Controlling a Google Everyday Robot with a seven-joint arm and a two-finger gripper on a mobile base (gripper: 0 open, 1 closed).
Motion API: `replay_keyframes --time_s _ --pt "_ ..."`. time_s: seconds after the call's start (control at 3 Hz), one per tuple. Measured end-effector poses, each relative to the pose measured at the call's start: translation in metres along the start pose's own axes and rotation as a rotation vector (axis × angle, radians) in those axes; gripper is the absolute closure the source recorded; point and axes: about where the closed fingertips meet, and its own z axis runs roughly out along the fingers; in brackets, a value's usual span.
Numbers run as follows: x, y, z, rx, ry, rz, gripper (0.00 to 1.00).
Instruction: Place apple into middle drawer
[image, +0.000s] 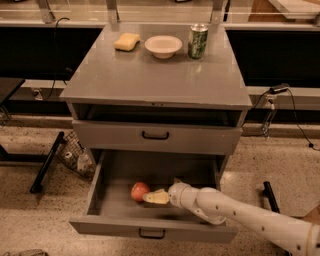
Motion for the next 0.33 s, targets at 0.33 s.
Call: replay_keyframes --time_s 0.33 --pt "-0.0162 -0.0211 -0.0420 0.061 -0.064 -0.028 0.00"
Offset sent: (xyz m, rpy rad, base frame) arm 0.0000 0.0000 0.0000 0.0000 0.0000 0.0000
